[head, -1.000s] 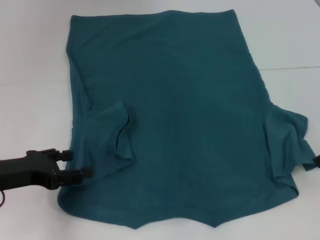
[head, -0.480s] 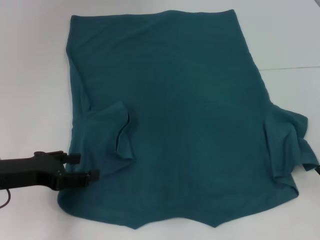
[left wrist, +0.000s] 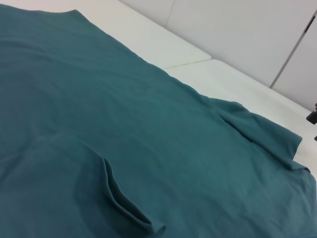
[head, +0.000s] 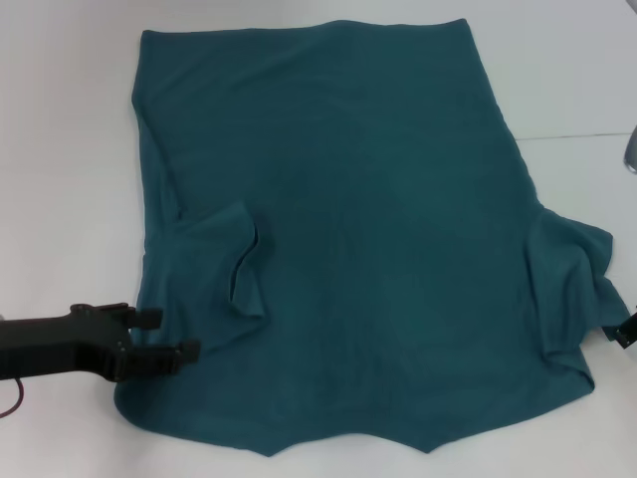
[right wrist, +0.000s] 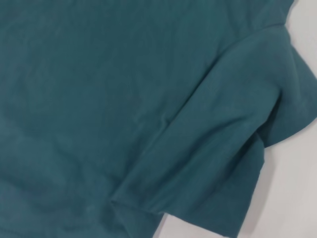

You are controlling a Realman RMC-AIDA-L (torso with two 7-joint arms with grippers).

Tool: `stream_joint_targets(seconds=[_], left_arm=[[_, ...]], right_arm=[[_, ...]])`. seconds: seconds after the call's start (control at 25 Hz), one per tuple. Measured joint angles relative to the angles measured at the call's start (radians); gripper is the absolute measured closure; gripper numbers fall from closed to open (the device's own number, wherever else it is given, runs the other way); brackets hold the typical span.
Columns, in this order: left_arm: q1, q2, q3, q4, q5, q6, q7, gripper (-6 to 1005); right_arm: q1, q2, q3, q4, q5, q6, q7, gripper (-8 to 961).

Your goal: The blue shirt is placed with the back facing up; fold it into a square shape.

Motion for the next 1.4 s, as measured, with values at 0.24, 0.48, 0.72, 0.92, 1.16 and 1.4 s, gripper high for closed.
stream_joint_targets(seconds=[0.24, 0.48, 0.72, 0.92, 1.16, 1.4], left_arm=[[-0.001, -0.004, -0.003, 0.000, 0.013, 0.000, -0.002, 167], [-0.001, -0.004, -0.004, 0.000, 0.014, 0.004, -0.012, 167], [0.000, -0.005, -0.002, 0.000, 0.014, 0.007, -0.020, 167], [0.001, -0.006, 0.000, 0.000, 0.014, 0.009, -0.026, 168], [0.000, -0.008, 0.002, 0.000, 0.014, 0.006, -0.026, 168], [-0.001, -0.009, 0.002, 0.000, 0.014, 0.001, -0.027, 168]], right_arm=[[0.001, -0.001, -0.041, 0.042, -0.001, 0.036, 0.037, 102], [0.000, -0.001, -0.062, 0.064, -0.001, 0.073, 0.050, 126], [0.004, -0.009, -0.066, 0.117, -0.001, 0.122, 0.067, 256], [0.004, -0.010, -0.067, 0.128, -0.001, 0.150, 0.069, 275], [-0.002, -0.010, -0.067, 0.145, -0.001, 0.174, 0.069, 286], [-0.001, -0.012, -0.063, 0.182, 0.001, 0.221, 0.069, 298]])
